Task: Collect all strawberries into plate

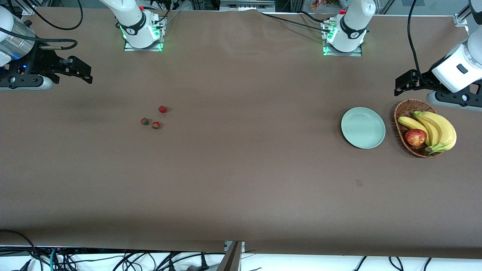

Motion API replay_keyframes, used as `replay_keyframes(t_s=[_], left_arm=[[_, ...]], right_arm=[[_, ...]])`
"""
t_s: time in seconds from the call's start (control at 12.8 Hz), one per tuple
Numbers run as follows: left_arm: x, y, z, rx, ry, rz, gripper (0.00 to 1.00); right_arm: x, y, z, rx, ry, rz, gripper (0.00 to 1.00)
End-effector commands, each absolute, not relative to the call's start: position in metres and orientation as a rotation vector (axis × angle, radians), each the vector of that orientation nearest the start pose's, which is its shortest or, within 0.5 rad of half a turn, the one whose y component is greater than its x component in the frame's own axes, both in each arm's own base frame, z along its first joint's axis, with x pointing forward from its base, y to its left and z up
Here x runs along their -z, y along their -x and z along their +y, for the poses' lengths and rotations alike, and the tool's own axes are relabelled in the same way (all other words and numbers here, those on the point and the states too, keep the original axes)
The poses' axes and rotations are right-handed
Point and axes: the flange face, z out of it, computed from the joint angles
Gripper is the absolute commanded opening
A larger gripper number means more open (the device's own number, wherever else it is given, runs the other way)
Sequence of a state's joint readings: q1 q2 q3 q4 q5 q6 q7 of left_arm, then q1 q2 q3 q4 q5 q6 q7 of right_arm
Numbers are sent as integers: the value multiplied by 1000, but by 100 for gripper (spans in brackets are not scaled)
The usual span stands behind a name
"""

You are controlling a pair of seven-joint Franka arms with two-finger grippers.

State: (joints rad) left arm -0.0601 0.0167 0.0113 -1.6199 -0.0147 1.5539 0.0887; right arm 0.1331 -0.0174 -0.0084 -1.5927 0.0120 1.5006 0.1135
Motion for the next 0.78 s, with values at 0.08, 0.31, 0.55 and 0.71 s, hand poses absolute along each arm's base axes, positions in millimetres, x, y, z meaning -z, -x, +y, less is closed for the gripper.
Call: replay_keyframes(t_s=[0.08,0.31,0.55,0.71], left_arm=[[-597,-553,-29,-108,3159,232,100],[-594,-555,-29,-118,3159,232,100],[-594,-555,-29,-118,3159,232,100],[-594,-555,-30,-116,3157,234,100]], right_arm=[[-622,-535,70,-108,3129,-20,100],[-623,-540,67,-96,3147,-34,100],[-620,-542,65,-103,3181,-37,100],[-619,-542,62,-106,3178,-11,100]])
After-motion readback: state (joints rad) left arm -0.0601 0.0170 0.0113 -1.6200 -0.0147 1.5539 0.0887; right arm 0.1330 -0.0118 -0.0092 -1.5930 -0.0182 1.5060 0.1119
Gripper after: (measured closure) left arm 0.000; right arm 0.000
